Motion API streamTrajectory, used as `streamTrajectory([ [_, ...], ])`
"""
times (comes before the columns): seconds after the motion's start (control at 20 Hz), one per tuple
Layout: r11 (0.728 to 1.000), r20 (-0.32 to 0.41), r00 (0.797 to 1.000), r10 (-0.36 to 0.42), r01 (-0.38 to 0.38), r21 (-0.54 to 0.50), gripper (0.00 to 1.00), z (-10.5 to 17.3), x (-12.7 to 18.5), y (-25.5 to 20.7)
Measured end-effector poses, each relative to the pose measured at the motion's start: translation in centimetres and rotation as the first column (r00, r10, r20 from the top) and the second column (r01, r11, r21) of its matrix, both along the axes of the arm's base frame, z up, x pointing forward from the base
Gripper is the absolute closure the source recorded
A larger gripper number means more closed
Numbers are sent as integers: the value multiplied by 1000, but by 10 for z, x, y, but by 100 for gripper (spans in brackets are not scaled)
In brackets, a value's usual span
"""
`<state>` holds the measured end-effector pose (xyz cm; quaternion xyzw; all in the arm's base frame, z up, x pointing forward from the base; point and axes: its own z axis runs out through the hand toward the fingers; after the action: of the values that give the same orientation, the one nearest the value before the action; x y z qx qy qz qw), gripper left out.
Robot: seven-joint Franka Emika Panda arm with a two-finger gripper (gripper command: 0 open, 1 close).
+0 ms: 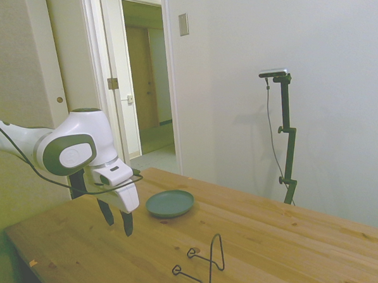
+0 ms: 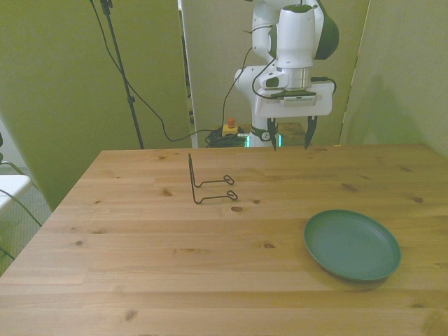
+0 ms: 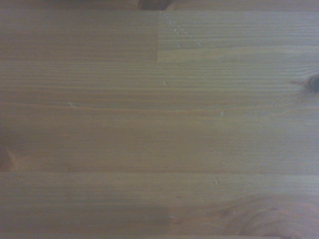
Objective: Load the plate
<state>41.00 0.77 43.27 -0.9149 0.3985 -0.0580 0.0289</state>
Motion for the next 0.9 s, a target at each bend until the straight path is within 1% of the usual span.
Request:
streamTrajectory([
  [0.2, 1000, 14, 1000, -14, 14, 4, 0, 3, 4, -2],
  [0.3, 999, 39, 998, -42, 42, 9, 0, 12, 19, -3],
  [0.45, 996, 73, 993, -94, 92, 19, 0, 26, 58, -6],
  [0.6, 989, 100, 984, -147, 147, 5, 0, 32, 107, -14],
  [0.75, 980, 126, 973, -195, 197, -10, 0, 37, 153, -32],
  [0.9, 977, 137, 968, -208, 213, -20, 0, 37, 176, -47],
])
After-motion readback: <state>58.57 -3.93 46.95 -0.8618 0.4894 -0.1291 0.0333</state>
